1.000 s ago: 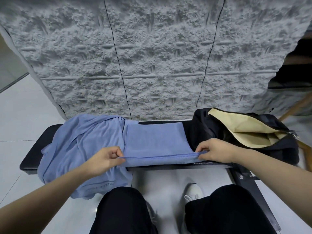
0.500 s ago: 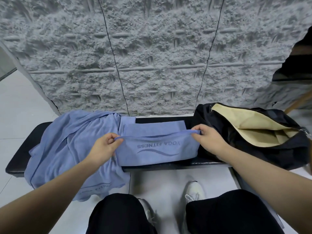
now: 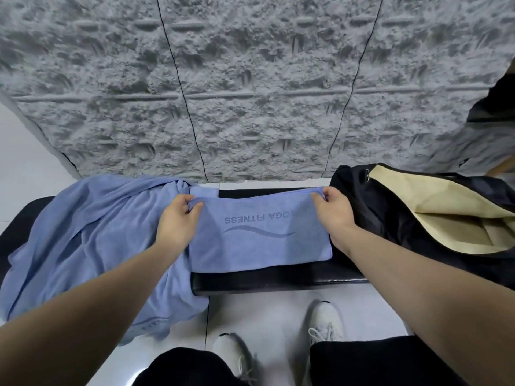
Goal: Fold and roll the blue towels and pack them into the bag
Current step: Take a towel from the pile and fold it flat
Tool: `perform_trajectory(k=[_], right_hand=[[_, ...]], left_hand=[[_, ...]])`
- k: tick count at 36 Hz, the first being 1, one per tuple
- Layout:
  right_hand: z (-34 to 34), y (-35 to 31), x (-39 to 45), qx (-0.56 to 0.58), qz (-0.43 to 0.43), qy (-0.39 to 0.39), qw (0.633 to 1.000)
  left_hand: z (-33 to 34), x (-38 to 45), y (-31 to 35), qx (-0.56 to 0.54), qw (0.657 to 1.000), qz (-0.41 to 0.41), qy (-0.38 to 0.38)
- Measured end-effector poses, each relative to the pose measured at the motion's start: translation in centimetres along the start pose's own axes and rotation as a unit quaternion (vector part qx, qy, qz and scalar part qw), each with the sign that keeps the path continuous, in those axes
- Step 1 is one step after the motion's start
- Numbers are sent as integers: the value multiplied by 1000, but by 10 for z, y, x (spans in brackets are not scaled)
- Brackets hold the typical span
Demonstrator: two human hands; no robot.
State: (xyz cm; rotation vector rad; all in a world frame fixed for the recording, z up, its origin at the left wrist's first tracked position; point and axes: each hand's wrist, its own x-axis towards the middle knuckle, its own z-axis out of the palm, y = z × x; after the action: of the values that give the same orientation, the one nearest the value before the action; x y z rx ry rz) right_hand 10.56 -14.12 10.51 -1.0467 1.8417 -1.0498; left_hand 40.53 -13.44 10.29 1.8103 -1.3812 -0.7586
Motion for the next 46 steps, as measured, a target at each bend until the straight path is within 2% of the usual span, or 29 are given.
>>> perform_trajectory(k=[8, 13, 19, 25, 30, 35, 39, 43, 46], right_hand=[[14, 9, 26, -60, -8, 3, 998], [19, 14, 32, -125, -12, -8, 992], [21, 14, 38, -183, -11, -30, 983], [23, 15, 42, -176, 2, -57, 983], [27, 13, 44, -207, -3, -83, 975], [29, 11, 50, -184, 21, -76, 980], [34, 7, 45, -197, 32, -73, 977], [34, 4, 39, -230, 2, -71, 971], [30, 1, 36, -178, 4, -71, 982]], left_hand=[[15, 18, -3, 49, 999, -8, 10], [17, 23, -10, 123, 992, -4, -19], [17, 29, -16, 158, 987, -5, -32], [21, 35, -13, 125, 990, -37, -47], [24, 38, -7, 77, 989, -109, -59], [20, 41, -1, 114, 973, -152, -132], [13, 43, -1, 102, 964, -175, -174], [9, 47, -2, 5, 973, -167, -156], [5, 54, 3, -16, 981, -147, -129]])
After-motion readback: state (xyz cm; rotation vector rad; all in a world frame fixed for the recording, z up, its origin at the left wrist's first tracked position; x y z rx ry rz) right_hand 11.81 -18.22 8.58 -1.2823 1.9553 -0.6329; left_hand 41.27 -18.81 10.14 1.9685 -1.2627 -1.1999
